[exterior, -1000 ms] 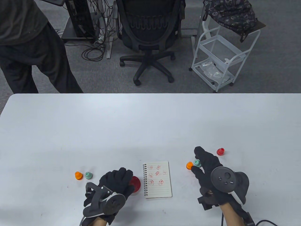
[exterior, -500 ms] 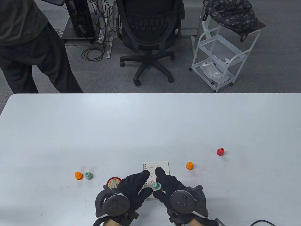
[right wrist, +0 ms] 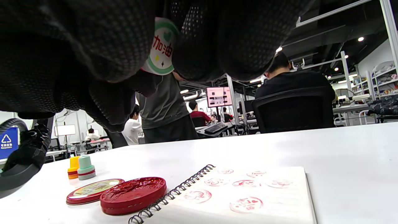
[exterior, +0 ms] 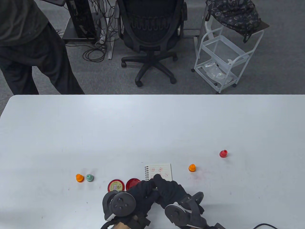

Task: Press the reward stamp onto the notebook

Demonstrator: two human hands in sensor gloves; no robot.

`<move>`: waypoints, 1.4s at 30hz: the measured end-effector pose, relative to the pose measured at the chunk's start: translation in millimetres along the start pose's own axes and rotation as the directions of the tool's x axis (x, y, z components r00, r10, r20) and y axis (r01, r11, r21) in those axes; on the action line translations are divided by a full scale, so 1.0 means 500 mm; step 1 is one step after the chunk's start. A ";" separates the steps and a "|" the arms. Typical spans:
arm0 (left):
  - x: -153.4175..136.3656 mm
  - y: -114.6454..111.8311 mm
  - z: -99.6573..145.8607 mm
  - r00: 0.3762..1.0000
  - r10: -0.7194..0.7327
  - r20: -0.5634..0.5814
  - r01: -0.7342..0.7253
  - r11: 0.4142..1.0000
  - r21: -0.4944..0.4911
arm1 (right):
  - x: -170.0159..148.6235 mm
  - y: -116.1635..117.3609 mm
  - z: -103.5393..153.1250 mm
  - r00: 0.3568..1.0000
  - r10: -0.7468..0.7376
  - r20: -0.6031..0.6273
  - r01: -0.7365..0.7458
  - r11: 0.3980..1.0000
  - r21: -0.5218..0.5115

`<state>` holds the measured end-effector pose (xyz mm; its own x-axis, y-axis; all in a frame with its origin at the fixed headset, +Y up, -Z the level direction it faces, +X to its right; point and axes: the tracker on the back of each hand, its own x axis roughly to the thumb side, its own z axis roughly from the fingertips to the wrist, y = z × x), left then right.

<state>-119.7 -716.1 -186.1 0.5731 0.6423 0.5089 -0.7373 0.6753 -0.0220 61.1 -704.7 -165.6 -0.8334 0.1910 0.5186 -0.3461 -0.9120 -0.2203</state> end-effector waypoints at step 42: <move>-0.063 0.079 0.013 0.995 -0.096 -0.037 0.099 0.992 0.080 | -0.185 0.057 0.004 0.947 0.159 -0.280 -0.084 0.961 0.262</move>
<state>-169.2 -711.7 -197.5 0.6542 0.5873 0.4766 -0.7031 0.7044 0.0970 129.3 -748.9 -218.2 -0.9646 0.1378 0.2248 -0.1501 -0.9879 -0.0389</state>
